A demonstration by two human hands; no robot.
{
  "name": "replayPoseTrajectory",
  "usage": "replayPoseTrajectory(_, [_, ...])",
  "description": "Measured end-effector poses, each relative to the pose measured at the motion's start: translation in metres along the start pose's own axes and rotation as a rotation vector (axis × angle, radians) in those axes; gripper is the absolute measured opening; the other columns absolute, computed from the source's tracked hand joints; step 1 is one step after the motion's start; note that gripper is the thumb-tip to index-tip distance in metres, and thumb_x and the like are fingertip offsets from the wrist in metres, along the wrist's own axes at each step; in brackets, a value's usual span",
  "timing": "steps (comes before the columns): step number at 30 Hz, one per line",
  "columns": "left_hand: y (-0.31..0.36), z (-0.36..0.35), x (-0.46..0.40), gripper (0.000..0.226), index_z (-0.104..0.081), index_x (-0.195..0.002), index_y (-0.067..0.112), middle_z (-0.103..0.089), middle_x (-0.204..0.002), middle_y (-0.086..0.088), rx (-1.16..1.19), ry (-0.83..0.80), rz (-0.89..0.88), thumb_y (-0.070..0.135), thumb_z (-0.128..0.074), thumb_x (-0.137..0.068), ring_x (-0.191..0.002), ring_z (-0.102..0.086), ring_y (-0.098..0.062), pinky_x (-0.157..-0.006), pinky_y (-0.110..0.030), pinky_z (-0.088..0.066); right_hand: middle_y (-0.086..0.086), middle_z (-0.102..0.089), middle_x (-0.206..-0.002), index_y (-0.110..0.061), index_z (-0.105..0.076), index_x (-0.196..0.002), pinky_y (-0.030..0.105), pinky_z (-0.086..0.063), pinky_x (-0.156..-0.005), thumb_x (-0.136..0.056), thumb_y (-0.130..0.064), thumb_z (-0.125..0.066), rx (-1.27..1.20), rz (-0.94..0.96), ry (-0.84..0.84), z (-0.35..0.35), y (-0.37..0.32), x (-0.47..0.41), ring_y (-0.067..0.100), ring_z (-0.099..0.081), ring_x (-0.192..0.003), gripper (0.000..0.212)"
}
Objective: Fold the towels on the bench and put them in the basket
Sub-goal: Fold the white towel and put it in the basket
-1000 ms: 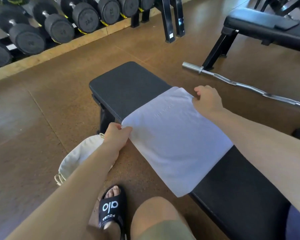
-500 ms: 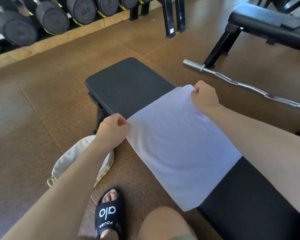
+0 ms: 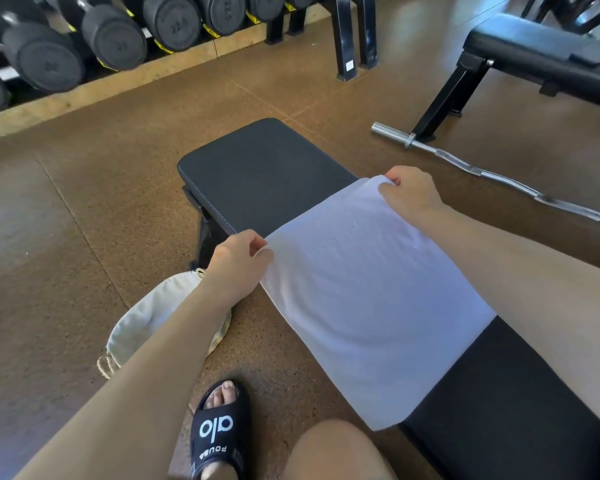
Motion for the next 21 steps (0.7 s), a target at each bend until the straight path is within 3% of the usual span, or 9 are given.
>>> replayPoseTrajectory(4, [0.001, -0.002, -0.003, 0.014, -0.060, -0.100, 0.019, -0.060, -0.088, 0.003, -0.016, -0.012, -0.014, 0.027, -0.048, -0.101, -0.079, -0.056, -0.012, -0.058, -0.024, -0.038, 0.004, -0.043, -0.068, -0.011, -0.041, -0.069, 0.040, -0.042, -0.062, -0.098, -0.014, -0.040, 0.108, 0.003, 0.046, -0.003, 0.000, -0.004, 0.020, -0.040, -0.064, 0.029])
replayPoseTrajectory(7, [-0.001, -0.002, -0.005, 0.015, -0.059, -0.099, 0.020, -0.061, -0.091, 0.002, -0.016, -0.022, -0.004, 0.029, -0.048, -0.102, -0.082, -0.058, -0.015, -0.061, -0.026, -0.043, 0.003, -0.039, -0.067, -0.015, -0.035, -0.069, 0.033, -0.028, -0.055, -0.099, -0.015, -0.037, 0.068, 0.032, 0.087, -0.006, 0.003, -0.004, 0.019, -0.035, -0.062, 0.030])
replayPoseTrajectory(12, [-0.002, 0.001, -0.006, 0.014, -0.058, -0.095, 0.018, -0.060, -0.088, -0.001, 0.008, -0.039, 0.001, 0.027, -0.048, -0.100, -0.077, -0.055, -0.016, -0.059, -0.028, -0.041, 0.004, -0.049, -0.072, -0.004, -0.055, -0.089, 0.039, -0.047, -0.065, -0.099, -0.019, -0.039, 0.139, 0.027, 0.060, -0.012, 0.001, -0.007, 0.023, -0.050, -0.071, 0.024])
replayPoseTrajectory(16, [-0.001, 0.003, -0.004, 0.012, -0.056, -0.092, 0.022, -0.059, -0.087, 0.001, 0.045, -0.062, 0.021, 0.026, -0.047, -0.098, -0.077, -0.054, -0.015, -0.059, -0.028, -0.039, 0.008, -0.054, -0.076, -0.005, -0.054, -0.088, 0.028, -0.038, -0.056, -0.095, -0.010, -0.042, 0.044, 0.133, 0.129, -0.003, -0.013, -0.004, 0.020, -0.049, -0.068, 0.015])
replayPoseTrajectory(21, [-0.002, 0.000, -0.005, 0.012, -0.055, -0.092, 0.021, -0.057, -0.086, 0.000, 0.065, -0.065, 0.056, 0.026, -0.047, -0.098, -0.077, -0.053, -0.014, -0.058, -0.026, -0.037, 0.010, -0.057, -0.086, -0.005, -0.057, -0.095, 0.028, -0.040, -0.061, -0.095, -0.007, -0.040, -0.024, 0.133, 0.082, -0.007, -0.020, -0.008, 0.021, -0.052, -0.076, 0.018])
Point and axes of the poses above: each hand's wrist, its own x-axis away from the middle knuckle, its own z-axis out of the back of the hand, y = z × x, the point moved 9 cm from there along -x, towards the middle knuckle
